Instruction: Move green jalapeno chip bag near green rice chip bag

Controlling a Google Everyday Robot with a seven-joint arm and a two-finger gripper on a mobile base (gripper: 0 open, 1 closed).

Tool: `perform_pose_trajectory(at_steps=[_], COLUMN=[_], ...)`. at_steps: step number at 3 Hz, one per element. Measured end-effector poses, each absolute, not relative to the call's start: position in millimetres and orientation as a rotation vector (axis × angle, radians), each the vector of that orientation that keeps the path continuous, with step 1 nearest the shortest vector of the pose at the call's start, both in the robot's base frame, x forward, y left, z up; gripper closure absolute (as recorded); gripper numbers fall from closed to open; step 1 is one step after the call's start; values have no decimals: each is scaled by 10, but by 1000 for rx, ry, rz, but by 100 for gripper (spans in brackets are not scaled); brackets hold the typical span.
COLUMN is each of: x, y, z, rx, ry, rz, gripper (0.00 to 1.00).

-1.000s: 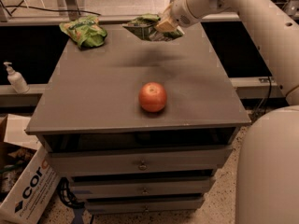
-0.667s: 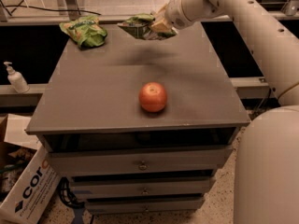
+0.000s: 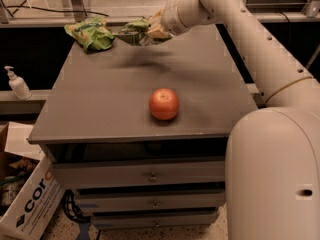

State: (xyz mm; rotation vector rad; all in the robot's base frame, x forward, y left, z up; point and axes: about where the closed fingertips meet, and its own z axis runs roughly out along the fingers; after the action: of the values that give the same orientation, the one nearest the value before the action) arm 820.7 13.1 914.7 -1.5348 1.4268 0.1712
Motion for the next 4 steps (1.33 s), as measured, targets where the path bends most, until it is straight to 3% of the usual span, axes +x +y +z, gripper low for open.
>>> perform_pose_trajectory(at_steps=[4], x=[8379], y=[981], z=[8914], rx=[-1778], ry=[1249], rz=[182], gripper=[100])
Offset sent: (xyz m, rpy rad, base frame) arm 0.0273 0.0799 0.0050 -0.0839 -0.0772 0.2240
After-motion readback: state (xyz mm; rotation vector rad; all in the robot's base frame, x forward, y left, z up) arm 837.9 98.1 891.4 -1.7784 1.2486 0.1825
